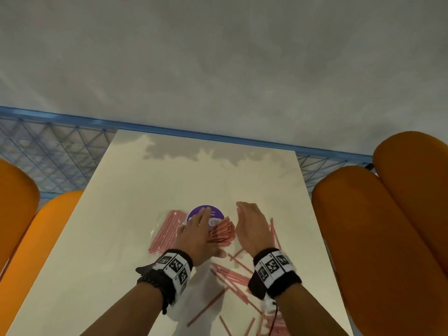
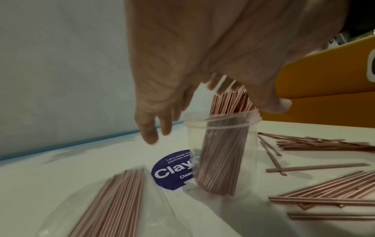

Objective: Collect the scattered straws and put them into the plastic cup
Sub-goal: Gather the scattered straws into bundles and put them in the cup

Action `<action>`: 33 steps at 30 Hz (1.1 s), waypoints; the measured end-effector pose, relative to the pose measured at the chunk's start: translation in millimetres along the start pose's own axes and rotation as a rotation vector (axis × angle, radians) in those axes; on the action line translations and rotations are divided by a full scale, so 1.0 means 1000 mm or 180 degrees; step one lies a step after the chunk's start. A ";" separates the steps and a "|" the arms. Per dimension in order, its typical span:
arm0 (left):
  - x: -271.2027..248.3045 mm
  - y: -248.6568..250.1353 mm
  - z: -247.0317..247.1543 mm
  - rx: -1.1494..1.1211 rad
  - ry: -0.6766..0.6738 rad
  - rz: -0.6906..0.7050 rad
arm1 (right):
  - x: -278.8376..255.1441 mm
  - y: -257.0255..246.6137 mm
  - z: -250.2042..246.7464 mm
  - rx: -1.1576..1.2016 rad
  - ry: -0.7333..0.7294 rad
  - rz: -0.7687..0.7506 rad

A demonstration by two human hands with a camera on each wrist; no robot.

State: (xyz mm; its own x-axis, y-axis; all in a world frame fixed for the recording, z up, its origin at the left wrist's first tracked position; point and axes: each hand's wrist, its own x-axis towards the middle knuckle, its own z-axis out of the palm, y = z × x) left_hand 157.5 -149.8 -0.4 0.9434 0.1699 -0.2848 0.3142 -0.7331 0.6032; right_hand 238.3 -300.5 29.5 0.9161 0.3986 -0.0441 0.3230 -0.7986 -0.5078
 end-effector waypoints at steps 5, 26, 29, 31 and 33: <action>-0.063 -0.012 0.007 -0.0136 0.0883 0.0663 | -0.014 0.104 -0.039 -0.0612 -0.0510 0.1837; 0.013 0.077 0.118 0.0645 0.0195 -0.0221 | -0.047 0.140 0.039 -0.0112 -0.0461 0.0905; 0.026 0.082 0.130 0.0885 0.0283 -0.0376 | -0.047 0.147 0.034 0.0013 -0.0472 0.0924; 0.034 0.085 0.133 0.0988 0.0386 -0.0394 | -0.043 0.155 0.025 0.0055 -0.0468 0.1033; 0.038 0.082 0.135 0.1009 0.0450 -0.0390 | -0.039 0.167 0.010 0.0221 -0.0358 0.1291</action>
State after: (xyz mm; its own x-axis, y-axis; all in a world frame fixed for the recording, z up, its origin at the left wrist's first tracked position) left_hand 204.7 -292.6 -62.0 0.9131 0.3423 -0.2215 0.3981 -0.8656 0.3038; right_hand 254.2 -444.7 -62.1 0.9328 0.1082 -0.3438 -0.0784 -0.8702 -0.4864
